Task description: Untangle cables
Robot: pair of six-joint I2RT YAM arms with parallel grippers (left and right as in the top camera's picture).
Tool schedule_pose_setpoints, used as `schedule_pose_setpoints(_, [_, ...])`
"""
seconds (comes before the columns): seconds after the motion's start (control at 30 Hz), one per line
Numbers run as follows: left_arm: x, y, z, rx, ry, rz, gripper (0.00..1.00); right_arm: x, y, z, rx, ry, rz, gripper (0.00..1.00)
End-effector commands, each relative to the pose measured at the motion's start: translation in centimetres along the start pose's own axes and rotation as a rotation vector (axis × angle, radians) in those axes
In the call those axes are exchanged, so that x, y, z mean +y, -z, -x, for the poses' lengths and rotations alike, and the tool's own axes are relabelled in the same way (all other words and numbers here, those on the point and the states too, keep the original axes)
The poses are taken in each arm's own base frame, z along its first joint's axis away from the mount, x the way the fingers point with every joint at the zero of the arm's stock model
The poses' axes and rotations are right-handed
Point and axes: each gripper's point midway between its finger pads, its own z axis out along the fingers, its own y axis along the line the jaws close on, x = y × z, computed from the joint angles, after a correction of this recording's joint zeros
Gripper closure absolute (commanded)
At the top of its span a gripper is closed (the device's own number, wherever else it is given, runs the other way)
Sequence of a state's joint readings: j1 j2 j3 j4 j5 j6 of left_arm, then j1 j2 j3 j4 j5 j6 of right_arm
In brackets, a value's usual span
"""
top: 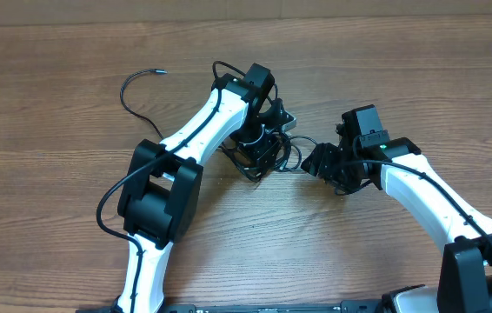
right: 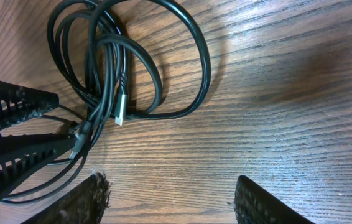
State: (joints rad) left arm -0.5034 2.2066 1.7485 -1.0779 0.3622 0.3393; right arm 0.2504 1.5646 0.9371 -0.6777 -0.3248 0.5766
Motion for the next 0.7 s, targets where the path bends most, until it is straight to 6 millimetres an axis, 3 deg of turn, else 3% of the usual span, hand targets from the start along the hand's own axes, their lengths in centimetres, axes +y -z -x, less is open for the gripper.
schedule_pose_setpoints(0.0, [-0.2, 0.0, 0.5, -0.016, 0.009, 0.004, 0.55, 0.7, 0.4, 0.9, -0.026, 0.004, 0.008, 0.37])
schedule_pose_setpoints(0.43, [-1.6, -3.0, -1.3, 0.021, 0.001, -0.049, 0.50, 0.7, 0.4, 0.9, -0.026, 0.004, 0.008, 0.36])
schedule_pose_setpoints(0.47, [-1.8, -3.1, -1.2, 0.023, -0.003, -0.050, 0.55, 0.7, 0.4, 0.9, -0.026, 0.004, 0.008, 0.37])
schedule_pose_setpoints(0.6, [-2.1, -3.1, -1.1, 0.024, -0.009, -0.050, 0.96, 0.7, 0.4, 0.9, -0.026, 0.004, 0.008, 0.37])
schedule_pose_setpoints(0.67, [-2.0, -2.7, -0.9, 0.019, 0.016, -0.049, 0.96, 0.8, 0.4, 0.9, -0.026, 0.004, 0.008, 0.36])
